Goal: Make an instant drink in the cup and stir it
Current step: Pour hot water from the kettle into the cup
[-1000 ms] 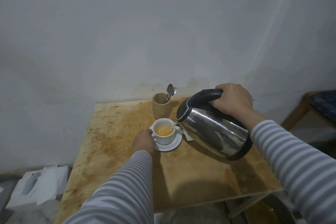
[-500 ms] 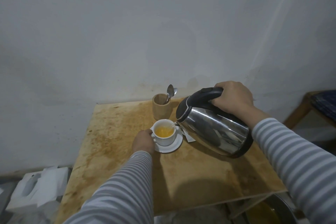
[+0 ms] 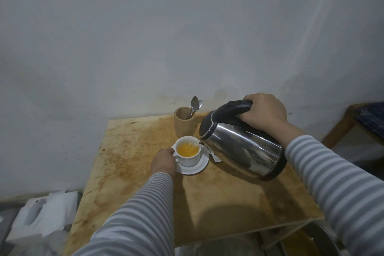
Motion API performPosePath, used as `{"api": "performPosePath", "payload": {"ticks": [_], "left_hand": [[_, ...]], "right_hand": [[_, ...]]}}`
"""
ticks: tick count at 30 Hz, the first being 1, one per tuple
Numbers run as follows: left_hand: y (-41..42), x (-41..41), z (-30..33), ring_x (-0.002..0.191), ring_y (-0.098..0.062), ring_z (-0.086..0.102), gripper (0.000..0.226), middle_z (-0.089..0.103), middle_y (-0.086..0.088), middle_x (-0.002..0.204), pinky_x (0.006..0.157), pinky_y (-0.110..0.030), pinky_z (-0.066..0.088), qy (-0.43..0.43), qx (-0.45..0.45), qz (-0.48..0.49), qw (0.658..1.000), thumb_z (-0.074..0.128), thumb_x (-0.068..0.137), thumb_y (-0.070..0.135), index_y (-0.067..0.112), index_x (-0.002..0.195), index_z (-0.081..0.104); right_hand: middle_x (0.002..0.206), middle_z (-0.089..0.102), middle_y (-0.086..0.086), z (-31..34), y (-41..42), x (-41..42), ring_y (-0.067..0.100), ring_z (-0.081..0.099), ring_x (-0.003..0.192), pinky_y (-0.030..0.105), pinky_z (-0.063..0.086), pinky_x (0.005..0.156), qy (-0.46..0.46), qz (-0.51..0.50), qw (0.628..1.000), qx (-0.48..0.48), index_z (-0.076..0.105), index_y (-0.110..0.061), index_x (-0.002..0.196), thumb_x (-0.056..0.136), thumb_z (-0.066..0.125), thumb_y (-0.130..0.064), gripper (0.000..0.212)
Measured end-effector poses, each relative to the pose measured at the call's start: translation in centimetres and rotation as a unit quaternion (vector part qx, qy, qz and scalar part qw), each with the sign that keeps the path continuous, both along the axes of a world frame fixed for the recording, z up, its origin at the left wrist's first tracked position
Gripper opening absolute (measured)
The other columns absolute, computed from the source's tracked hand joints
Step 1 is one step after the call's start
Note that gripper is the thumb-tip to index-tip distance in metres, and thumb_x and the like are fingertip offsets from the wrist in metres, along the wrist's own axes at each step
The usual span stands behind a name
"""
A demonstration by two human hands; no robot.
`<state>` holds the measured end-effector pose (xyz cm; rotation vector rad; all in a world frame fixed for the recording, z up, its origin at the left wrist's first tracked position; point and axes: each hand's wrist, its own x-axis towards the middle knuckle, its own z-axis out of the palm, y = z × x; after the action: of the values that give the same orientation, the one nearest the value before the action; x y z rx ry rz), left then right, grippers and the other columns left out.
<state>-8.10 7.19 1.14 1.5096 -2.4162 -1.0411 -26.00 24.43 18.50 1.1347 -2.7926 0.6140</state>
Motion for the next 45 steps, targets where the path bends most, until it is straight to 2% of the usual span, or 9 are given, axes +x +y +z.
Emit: {"api": "performPosePath", "payload": {"ticks": [7, 16, 23, 27, 32, 34, 36, 40, 45], "left_hand": [[-0.1, -0.1, 0.1, 0.11, -0.032, 0.064, 0.039, 0.067, -0.012, 0.124, 0.096, -0.044, 0.053, -0.01, -0.01, -0.013, 1.0, 0.039, 0.094, 0.009, 0.016, 0.122, 0.067], [-0.1, -0.1, -0.1, 0.113, -0.031, 0.063, 0.042, 0.066, -0.012, 0.128, 0.098, -0.042, 0.051, 0.006, 0.006, 0.007, 1.0, 0.037, 0.095, 0.01, 0.017, 0.126, 0.064], [-0.1, -0.3, 0.1, 0.11, -0.032, 0.064, 0.042, 0.067, -0.013, 0.126, 0.096, -0.043, 0.052, 0.004, 0.008, 0.009, 1.0, 0.036, 0.094, 0.007, 0.016, 0.125, 0.064], [0.0, -0.4, 0.2, 0.111, -0.032, 0.064, 0.042, 0.066, -0.013, 0.127, 0.094, -0.041, 0.052, 0.001, 0.004, 0.01, 1.0, 0.037, 0.095, 0.007, 0.016, 0.126, 0.064], [0.0, -0.3, 0.3, 0.11, -0.032, 0.064, 0.041, 0.066, -0.013, 0.126, 0.094, -0.042, 0.053, -0.009, -0.003, 0.003, 1.0, 0.037, 0.094, 0.008, 0.015, 0.124, 0.064], [0.0, -0.2, 0.2, 0.11, -0.032, 0.064, 0.041, 0.066, -0.012, 0.126, 0.094, -0.042, 0.053, -0.009, -0.002, 0.003, 1.0, 0.037, 0.094, 0.009, 0.017, 0.124, 0.064], [-0.1, -0.2, 0.2, 0.111, -0.032, 0.063, 0.041, 0.065, -0.012, 0.128, 0.095, -0.043, 0.052, -0.009, 0.001, 0.003, 1.0, 0.037, 0.095, 0.009, 0.017, 0.126, 0.063], [-0.2, -0.1, 0.0, 0.111, -0.032, 0.063, 0.04, 0.065, -0.012, 0.128, 0.095, -0.043, 0.052, -0.009, -0.001, -0.005, 1.0, 0.037, 0.096, 0.01, 0.017, 0.125, 0.063], [-0.5, 0.1, -0.5, 0.104, -0.031, 0.066, 0.038, 0.069, -0.011, 0.121, 0.093, -0.044, 0.054, -0.005, -0.002, -0.02, 1.0, 0.04, 0.094, 0.011, 0.019, 0.119, 0.067]], "right_hand": [[0.069, 0.064, -0.003, 0.2, 0.0, 0.5, 0.021, 0.058, 0.069, 0.022, 0.034, 0.05, 0.0, 0.0, 1.0, 0.0, 0.069, -0.026, 0.079, 0.074, 0.062, -0.018, 0.011], [0.065, 0.062, -0.005, -0.3, 0.2, 0.7, 0.021, 0.06, 0.069, 0.024, 0.039, 0.051, -0.007, -0.009, 1.0, -0.002, 0.067, -0.026, 0.076, 0.073, 0.062, -0.018, 0.011], [0.065, 0.065, -0.002, -0.6, 1.7, -0.1, 0.019, 0.061, 0.067, 0.027, 0.044, 0.055, -0.118, -0.053, 0.988, -0.085, 0.067, -0.025, 0.068, 0.073, 0.069, -0.023, 0.006], [0.066, 0.064, 0.004, 0.0, 2.8, -0.4, 0.024, 0.061, 0.067, 0.037, 0.051, 0.065, -0.212, -0.111, 0.948, -0.208, 0.065, -0.019, 0.064, 0.069, 0.071, -0.013, 0.01], [0.072, 0.056, 0.006, 0.5, 3.4, -1.0, 0.023, 0.052, 0.071, 0.035, 0.044, 0.067, -0.279, -0.201, 0.873, -0.347, 0.065, -0.011, 0.079, 0.073, 0.068, -0.006, 0.008], [0.072, 0.054, 0.005, 0.5, 3.4, -1.1, 0.023, 0.051, 0.07, 0.037, 0.047, 0.069, -0.295, -0.234, 0.846, -0.378, 0.066, -0.006, 0.087, 0.075, 0.067, -0.007, 0.012], [0.072, 0.057, 0.0, 0.2, 3.5, -1.2, 0.019, 0.054, 0.068, 0.035, 0.05, 0.072, -0.304, -0.261, 0.823, -0.404, 0.066, -0.01, 0.089, 0.078, 0.067, -0.008, 0.011], [0.079, 0.06, -0.003, -1.3, 4.0, -1.4, 0.012, 0.052, 0.067, 0.026, 0.043, 0.061, -0.322, -0.314, 0.774, -0.445, 0.064, -0.016, 0.094, 0.082, 0.065, -0.01, 0.014], [0.081, 0.058, -0.002, -3.2, 4.9, -1.8, 0.019, 0.056, 0.076, 0.033, 0.046, 0.072, -0.339, -0.362, 0.718, -0.488, 0.057, -0.018, 0.097, 0.082, 0.062, -0.009, 0.019]]}}
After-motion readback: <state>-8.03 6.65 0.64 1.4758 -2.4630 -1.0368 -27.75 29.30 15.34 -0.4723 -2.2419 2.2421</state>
